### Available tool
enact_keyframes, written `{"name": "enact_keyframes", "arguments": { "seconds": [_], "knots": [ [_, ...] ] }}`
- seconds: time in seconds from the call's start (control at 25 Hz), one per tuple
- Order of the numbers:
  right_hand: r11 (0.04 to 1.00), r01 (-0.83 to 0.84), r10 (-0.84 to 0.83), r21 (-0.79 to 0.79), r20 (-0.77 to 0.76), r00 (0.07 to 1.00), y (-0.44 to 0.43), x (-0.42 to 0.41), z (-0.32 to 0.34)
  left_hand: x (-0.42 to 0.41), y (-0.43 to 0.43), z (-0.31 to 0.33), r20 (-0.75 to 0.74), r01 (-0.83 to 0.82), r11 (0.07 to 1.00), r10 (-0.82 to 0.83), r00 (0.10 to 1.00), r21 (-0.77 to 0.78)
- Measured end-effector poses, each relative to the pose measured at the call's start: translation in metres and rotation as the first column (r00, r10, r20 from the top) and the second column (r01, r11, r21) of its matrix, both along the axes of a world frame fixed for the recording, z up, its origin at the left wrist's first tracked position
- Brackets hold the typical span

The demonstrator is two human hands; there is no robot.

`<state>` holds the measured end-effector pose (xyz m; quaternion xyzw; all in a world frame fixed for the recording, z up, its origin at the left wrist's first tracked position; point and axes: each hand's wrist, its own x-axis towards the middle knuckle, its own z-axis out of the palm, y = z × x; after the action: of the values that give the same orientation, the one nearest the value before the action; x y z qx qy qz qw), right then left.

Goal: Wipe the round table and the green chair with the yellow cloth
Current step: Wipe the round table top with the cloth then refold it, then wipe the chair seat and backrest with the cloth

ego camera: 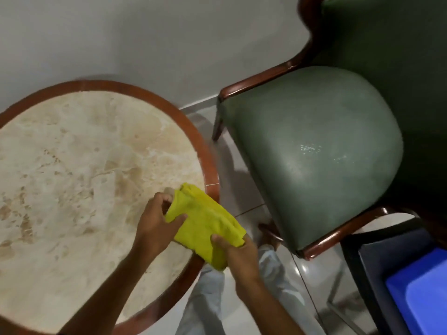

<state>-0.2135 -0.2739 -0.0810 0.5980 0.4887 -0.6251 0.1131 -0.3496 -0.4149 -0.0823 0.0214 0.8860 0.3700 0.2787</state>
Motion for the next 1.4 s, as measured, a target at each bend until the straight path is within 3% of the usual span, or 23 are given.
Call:
{"name": "enact_keyframes", "arguments": {
  "seconds": [0.08,0.2,0.28,0.36,0.4,0.48,0.52,0.6,0.72,0.84,0.92,1.04,1.12,1.2,1.28,1.32,1.4],
  "knots": [
    [0.979,-0.047,0.053,0.2,-0.026,0.998,0.056,0.001,0.014,0.011,0.045,0.012,0.047,-0.086,0.993,0.082,0.996,0.084],
    [0.819,-0.108,0.146,0.564,-0.022,0.989,0.16,-0.002,0.05,0.042,0.135,0.024,0.066,-0.124,0.958,0.11,0.992,0.259],
    [0.588,-0.188,0.243,0.787,0.05,0.969,0.217,-0.005,0.064,0.061,0.188,0.026,0.093,0.012,0.96,-0.039,0.995,0.278],
    [0.313,-0.305,0.227,0.899,0.241,0.944,0.254,-0.005,0.053,0.061,0.219,0.017,-0.05,0.274,0.946,-0.27,0.962,0.172],
    [0.269,-0.349,0.172,0.898,0.312,0.934,0.262,-0.007,0.041,0.049,0.223,0.009,-0.199,0.375,0.926,-0.36,0.911,0.04],
    [0.431,-0.395,0.134,0.811,0.375,0.917,0.254,-0.014,0.014,0.005,0.211,-0.008,-0.433,0.415,0.873,-0.488,0.758,-0.258],
    [0.511,-0.42,0.154,0.75,0.401,0.903,0.241,-0.02,-0.003,-0.021,0.198,-0.017,-0.47,0.396,0.831,-0.551,0.69,-0.392],
    [0.5,-0.496,0.214,0.71,0.454,0.865,0.226,-0.034,-0.036,-0.064,0.163,-0.035,-0.404,0.353,0.72,-0.651,0.643,-0.597],
    [0.4,-0.518,0.183,0.756,0.488,0.854,0.284,-0.051,-0.057,-0.077,0.137,-0.051,-0.332,0.291,0.714,-0.595,0.732,-0.637],
    [0.506,-0.36,-0.102,0.784,0.469,0.877,0.357,-0.033,-0.061,-0.071,0.143,-0.054,-0.394,0.226,0.778,-0.517,0.76,-0.586],
    [0.515,-0.366,-0.12,0.775,0.487,0.865,0.338,-0.016,-0.057,-0.071,0.143,-0.05,-0.416,0.227,0.789,-0.517,0.748,-0.571],
    [0.365,-0.554,0.216,0.748,0.511,0.832,0.255,-0.032,-0.053,-0.071,0.141,-0.047,-0.415,0.223,0.791,-0.512,0.752,-0.57],
    [0.261,-0.615,0.412,0.744,0.491,0.768,0.236,-0.091,-0.055,-0.07,0.141,-0.05,-0.433,0.21,0.789,-0.514,0.741,-0.577],
    [0.174,-0.622,0.497,0.763,0.477,0.725,0.237,-0.167,-0.06,-0.072,0.139,-0.056,-0.476,0.208,0.803,-0.515,0.713,-0.559],
    [0.014,-0.637,0.564,0.771,0.52,0.642,0.232,-0.196,-0.064,-0.072,0.135,-0.06,-0.524,0.206,0.813,-0.522,0.673,-0.545],
    [-0.105,-0.629,0.626,0.77,0.543,0.559,0.222,-0.185,-0.07,-0.072,0.134,-0.061,-0.547,0.207,0.817,-0.526,0.651,-0.539],
    [-0.379,-0.583,0.745,0.719,0.611,0.269,0.196,-0.122,-0.076,-0.072,0.133,-0.061,-0.587,0.192,0.825,-0.522,0.619,-0.531]
  ]
}}
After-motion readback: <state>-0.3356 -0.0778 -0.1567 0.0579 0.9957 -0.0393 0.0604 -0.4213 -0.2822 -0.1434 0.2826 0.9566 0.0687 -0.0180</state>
